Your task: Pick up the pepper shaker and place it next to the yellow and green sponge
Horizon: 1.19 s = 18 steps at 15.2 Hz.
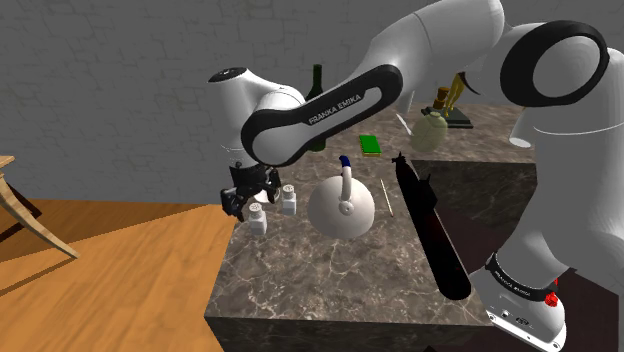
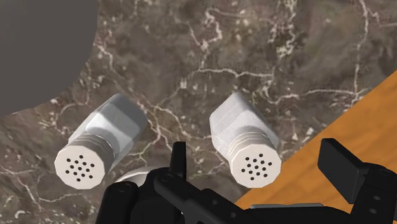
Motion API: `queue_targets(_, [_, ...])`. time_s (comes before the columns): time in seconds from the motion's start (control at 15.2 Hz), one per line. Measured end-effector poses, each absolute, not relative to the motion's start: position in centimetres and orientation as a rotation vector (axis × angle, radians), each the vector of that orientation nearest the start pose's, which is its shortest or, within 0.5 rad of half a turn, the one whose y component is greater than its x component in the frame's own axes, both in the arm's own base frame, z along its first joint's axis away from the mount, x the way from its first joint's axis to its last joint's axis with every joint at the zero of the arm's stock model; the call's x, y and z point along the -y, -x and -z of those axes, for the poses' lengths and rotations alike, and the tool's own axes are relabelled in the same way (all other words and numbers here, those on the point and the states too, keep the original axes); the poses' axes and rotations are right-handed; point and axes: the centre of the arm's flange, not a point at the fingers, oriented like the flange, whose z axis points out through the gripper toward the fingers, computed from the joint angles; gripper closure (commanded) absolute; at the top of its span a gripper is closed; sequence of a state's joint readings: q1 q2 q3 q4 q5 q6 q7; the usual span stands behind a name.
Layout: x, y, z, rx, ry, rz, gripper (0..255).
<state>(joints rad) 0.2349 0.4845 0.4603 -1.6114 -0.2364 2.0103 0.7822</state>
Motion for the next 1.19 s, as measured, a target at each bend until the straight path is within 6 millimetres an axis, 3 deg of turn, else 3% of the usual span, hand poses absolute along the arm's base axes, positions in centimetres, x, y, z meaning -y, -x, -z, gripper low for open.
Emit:
queue_targets(0.4, [-38.93,-54.86,-36.29,-0.040,3.164,-0.032,0])
queue_targets(0.46, [-38.93,-54.86,-36.29,-0.040,3.164,-0.032,255])
queue_targets(1.19, [-38.91,-54.85,-36.58,-0.040,3.163,-0.032,255])
